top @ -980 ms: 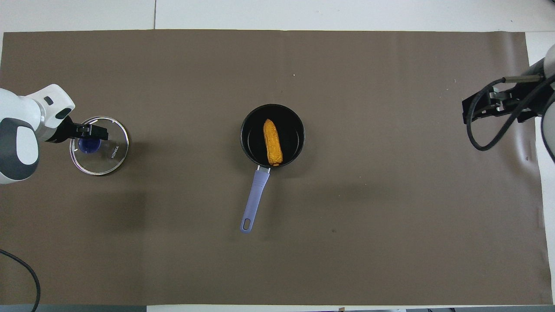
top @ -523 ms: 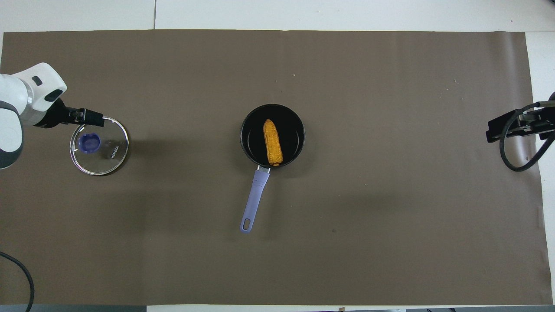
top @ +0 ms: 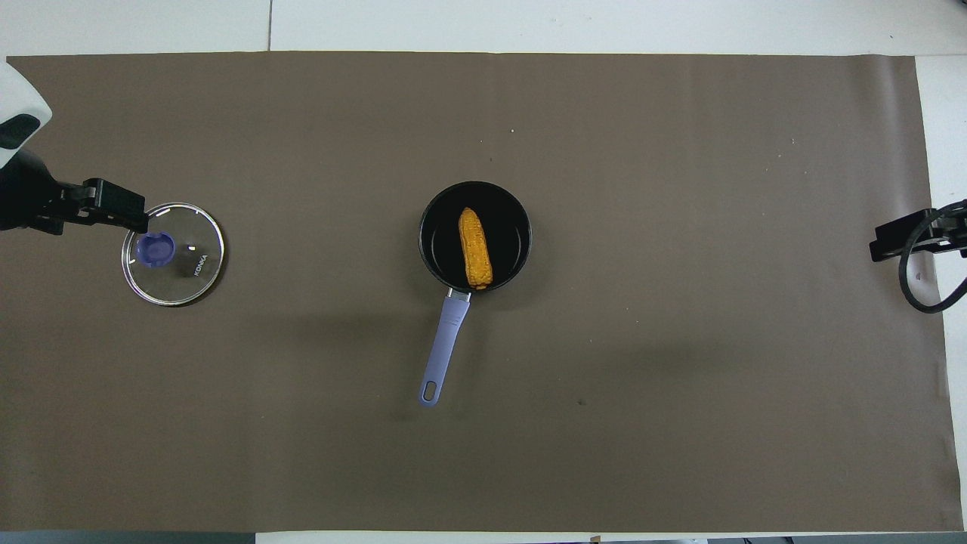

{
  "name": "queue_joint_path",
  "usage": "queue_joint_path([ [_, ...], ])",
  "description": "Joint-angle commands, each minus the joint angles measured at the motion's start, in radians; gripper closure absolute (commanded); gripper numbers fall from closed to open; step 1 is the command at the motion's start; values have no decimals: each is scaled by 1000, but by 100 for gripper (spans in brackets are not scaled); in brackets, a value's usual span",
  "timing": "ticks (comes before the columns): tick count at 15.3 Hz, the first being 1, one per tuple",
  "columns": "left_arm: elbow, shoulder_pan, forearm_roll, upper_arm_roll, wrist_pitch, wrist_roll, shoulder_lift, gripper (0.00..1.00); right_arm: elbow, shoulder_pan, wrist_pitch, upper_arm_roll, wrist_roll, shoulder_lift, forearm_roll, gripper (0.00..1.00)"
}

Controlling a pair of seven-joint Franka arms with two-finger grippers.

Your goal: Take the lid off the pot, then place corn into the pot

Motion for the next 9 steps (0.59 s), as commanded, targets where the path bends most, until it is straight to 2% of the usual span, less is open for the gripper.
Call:
queue_joint_path([
  [1, -107, -24, 23, 15, -14, -9, -98, 0, -23, -15, 14, 7, -18, -2, -2, 0],
  [3, -175, -26, 23, 15, -5, -15, -135, 0, -23, -20, 16, 4, -18, -2, -1, 0],
  [5, -201, -19, 15, 15, 35, -15, -146, 0, -26, -18, 16, 4, -15, -3, 4, 0],
  [8, -154, -29, 0, 22, 35, -9, -122, 0, -26, -5, 19, 7, -12, -8, 4, 0],
  [9, -113, -64, 0, 47, 15, -9, -97, 0, -26, -5, 17, 7, -12, -8, 4, 0],
])
